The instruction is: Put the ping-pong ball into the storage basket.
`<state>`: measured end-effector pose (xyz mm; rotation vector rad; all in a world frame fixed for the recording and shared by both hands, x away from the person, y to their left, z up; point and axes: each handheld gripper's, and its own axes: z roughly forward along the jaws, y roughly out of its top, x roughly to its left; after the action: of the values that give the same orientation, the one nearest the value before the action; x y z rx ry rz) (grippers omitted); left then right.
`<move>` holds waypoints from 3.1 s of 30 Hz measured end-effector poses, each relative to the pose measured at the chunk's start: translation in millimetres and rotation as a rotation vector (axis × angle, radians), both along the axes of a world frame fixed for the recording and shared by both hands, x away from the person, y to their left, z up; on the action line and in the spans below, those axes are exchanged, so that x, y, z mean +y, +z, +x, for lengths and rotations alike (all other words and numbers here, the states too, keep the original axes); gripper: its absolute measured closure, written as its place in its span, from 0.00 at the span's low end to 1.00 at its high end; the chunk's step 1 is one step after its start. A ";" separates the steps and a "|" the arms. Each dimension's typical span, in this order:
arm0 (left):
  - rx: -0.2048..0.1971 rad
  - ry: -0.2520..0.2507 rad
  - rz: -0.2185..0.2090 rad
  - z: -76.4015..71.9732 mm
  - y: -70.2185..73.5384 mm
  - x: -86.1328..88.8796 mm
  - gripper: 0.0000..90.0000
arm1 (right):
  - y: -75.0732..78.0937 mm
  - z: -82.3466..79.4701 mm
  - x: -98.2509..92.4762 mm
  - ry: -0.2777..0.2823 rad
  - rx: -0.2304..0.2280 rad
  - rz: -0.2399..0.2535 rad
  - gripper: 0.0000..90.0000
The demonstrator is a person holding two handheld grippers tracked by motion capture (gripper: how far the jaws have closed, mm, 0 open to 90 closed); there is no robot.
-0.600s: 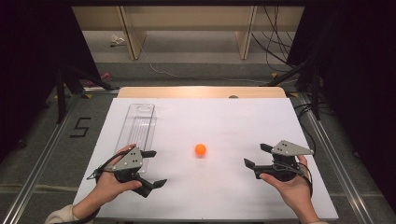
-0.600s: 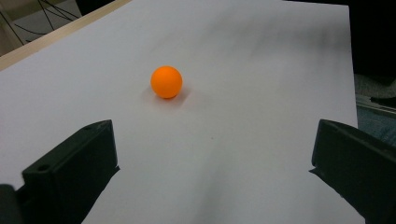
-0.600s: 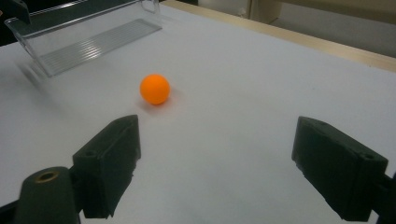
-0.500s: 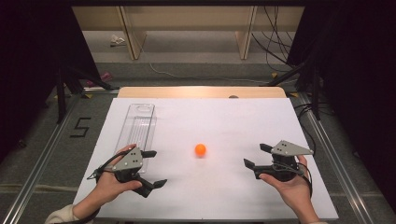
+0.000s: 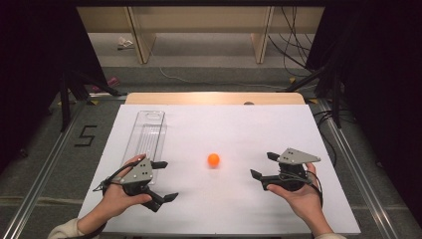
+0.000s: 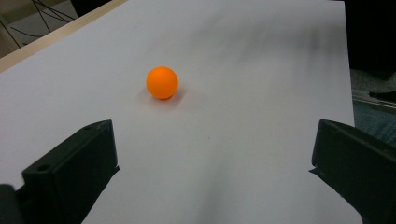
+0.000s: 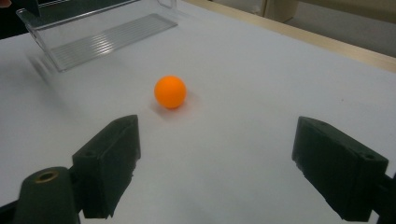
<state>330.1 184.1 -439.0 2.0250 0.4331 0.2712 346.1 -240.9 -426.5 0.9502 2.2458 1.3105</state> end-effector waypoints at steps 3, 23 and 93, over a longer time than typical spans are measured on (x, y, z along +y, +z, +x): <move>0.000 -0.001 0.000 -0.4 0.0 -0.6 0.00 | -1.2 2.5 3.6 0.005 0.001 -0.001 0.18; -0.004 -0.012 0.006 -1.0 0.7 -1.2 0.00 | -14.2 26.0 50.7 0.071 0.037 -0.026 0.18; -0.005 -0.024 0.011 -2.0 0.9 -1.2 0.00 | -39.2 66.2 109.1 0.130 0.094 -0.081 0.18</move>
<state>328.2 182.9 -438.0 2.0389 0.4050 0.2641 412.3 -131.8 -465.7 0.8661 2.4492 1.2406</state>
